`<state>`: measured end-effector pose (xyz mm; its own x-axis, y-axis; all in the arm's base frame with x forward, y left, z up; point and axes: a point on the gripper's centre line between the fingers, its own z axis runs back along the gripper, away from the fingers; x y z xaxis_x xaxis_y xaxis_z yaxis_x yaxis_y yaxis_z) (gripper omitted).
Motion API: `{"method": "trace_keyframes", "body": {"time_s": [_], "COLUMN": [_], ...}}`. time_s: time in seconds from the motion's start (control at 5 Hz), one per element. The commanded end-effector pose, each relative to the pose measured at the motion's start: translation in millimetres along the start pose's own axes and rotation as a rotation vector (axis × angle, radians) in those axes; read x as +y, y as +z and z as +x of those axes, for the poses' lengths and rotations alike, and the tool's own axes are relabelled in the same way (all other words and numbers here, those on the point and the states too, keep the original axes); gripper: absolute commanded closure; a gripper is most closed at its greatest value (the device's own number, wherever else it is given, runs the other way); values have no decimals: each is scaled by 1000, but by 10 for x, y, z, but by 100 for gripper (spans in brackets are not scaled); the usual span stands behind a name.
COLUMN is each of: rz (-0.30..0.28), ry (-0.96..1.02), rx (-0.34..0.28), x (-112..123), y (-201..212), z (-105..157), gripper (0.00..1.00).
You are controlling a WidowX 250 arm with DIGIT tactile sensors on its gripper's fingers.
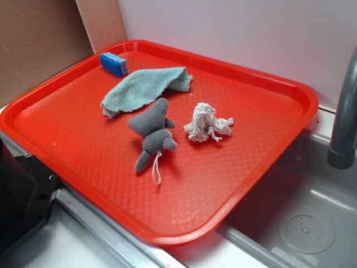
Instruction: Grab the white paper.
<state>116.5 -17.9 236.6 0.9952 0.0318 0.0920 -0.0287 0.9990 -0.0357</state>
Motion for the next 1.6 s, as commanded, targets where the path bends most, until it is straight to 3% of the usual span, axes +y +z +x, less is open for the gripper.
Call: {"method": "trace_keyframes", "body": {"time_s": [0.0,0.4,0.6,0.8,1.0,1.4], "rz": [0,-16,-50,-59,-128,-107], "ry": [0,141,225,270,287,235], "rx": [0,-25,-54,-74,-103,-46], "x": [0,-25,-73,-270,-515,-836], "y": [0,-207,-325,-576,-856,-1444], "z": [0,369,531,787,974,1234], "gripper": [0,0,0,0,0,0]}}
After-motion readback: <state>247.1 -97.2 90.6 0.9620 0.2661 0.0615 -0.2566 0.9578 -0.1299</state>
